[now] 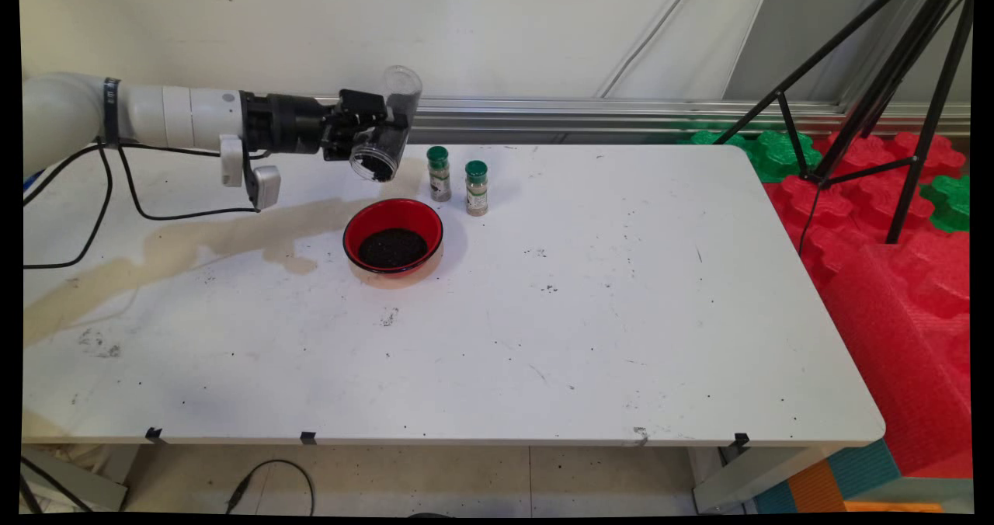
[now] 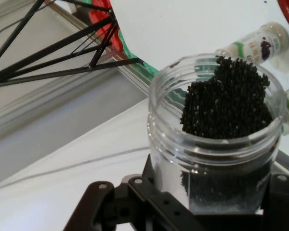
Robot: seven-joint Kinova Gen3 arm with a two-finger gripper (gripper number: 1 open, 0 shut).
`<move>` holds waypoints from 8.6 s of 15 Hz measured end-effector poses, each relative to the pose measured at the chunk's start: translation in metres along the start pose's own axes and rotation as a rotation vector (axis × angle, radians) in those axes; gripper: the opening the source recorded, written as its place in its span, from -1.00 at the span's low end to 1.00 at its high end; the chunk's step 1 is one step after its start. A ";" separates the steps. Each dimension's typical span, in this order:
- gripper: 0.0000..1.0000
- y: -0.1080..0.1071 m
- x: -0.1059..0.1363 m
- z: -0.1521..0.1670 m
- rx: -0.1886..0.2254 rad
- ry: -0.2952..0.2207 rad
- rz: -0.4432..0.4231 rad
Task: Pour the black seasoning powder in the red bowl, then place the picked object on the table
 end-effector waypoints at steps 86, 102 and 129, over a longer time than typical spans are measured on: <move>-1.00 -0.096 -0.021 0.038 -0.208 0.431 -1.780; -1.00 -0.058 0.007 0.112 -0.310 0.414 -1.783; 1.00 -0.019 0.020 0.155 -0.381 0.345 -1.790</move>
